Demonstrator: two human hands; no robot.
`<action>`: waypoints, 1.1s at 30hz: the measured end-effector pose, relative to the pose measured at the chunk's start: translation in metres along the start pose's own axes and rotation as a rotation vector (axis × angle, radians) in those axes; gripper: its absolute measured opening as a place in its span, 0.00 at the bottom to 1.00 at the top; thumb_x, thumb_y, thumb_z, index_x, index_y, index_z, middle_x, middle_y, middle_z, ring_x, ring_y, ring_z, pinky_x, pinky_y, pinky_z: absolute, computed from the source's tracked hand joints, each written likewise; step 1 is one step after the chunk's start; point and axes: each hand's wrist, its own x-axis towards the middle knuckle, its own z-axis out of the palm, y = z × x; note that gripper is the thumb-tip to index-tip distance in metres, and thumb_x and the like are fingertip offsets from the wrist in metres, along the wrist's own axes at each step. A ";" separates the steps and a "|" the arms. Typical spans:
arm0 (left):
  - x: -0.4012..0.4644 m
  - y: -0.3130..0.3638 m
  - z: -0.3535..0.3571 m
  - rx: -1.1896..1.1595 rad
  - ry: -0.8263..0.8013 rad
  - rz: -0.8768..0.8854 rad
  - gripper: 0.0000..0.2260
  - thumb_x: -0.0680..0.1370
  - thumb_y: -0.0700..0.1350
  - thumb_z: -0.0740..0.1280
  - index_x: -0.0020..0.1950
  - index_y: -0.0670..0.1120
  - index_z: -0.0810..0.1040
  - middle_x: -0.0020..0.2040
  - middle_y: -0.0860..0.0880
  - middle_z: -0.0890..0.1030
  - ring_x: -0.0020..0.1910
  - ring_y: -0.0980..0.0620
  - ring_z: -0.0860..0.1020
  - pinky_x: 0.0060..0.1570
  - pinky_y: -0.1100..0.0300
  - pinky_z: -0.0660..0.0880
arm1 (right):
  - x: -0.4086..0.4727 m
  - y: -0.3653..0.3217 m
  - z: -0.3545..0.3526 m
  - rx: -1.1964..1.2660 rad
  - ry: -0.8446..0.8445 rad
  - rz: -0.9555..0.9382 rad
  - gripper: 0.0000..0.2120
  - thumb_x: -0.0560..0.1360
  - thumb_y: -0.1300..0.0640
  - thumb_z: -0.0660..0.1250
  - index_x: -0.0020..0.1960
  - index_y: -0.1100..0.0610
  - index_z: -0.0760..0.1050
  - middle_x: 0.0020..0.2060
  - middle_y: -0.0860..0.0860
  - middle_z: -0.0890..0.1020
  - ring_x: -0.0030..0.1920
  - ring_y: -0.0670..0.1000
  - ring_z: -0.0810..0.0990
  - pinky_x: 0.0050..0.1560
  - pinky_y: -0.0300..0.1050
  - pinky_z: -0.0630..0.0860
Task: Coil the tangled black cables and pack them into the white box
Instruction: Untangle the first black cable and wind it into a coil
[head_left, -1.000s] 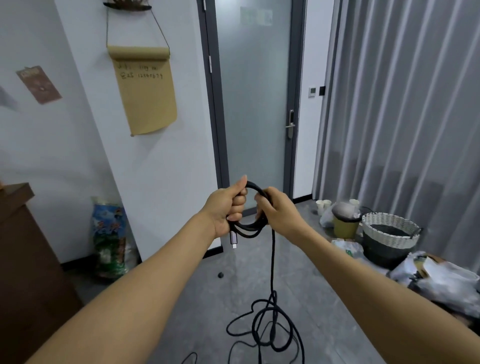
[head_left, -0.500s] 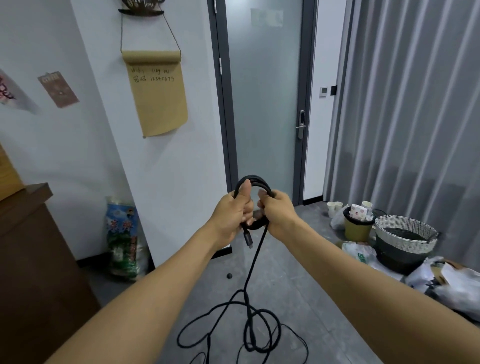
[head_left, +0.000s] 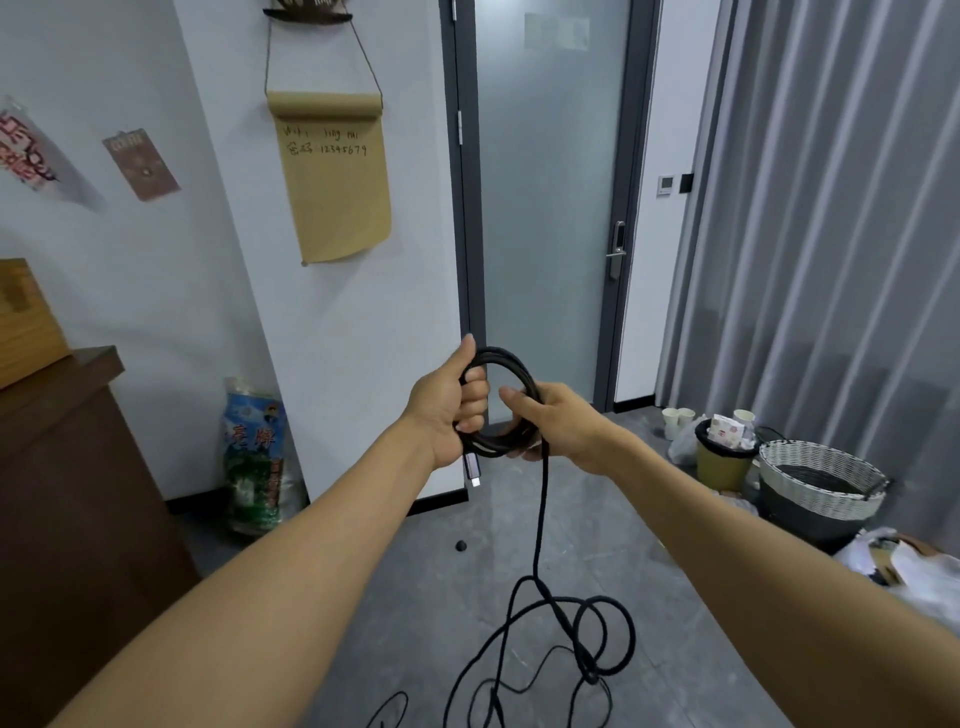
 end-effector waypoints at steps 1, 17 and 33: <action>0.000 -0.002 0.001 0.013 0.014 0.008 0.21 0.79 0.56 0.60 0.30 0.48 0.62 0.21 0.55 0.59 0.17 0.58 0.54 0.16 0.67 0.51 | -0.001 0.003 -0.002 -0.026 -0.002 -0.012 0.14 0.79 0.49 0.60 0.41 0.58 0.69 0.33 0.55 0.76 0.28 0.49 0.76 0.29 0.38 0.73; 0.021 0.025 -0.063 -0.236 0.470 0.117 0.20 0.79 0.56 0.62 0.31 0.47 0.63 0.20 0.55 0.65 0.14 0.58 0.57 0.17 0.66 0.52 | -0.028 0.051 -0.042 -0.326 0.510 -0.016 0.06 0.76 0.61 0.66 0.44 0.64 0.77 0.27 0.51 0.70 0.28 0.47 0.65 0.26 0.32 0.63; -0.001 0.030 -0.063 0.874 0.046 0.435 0.19 0.82 0.55 0.52 0.39 0.44 0.68 0.32 0.48 0.76 0.29 0.53 0.74 0.32 0.62 0.68 | -0.005 -0.068 0.047 -0.979 0.004 -0.261 0.07 0.75 0.57 0.67 0.47 0.58 0.83 0.45 0.51 0.84 0.43 0.50 0.79 0.49 0.45 0.77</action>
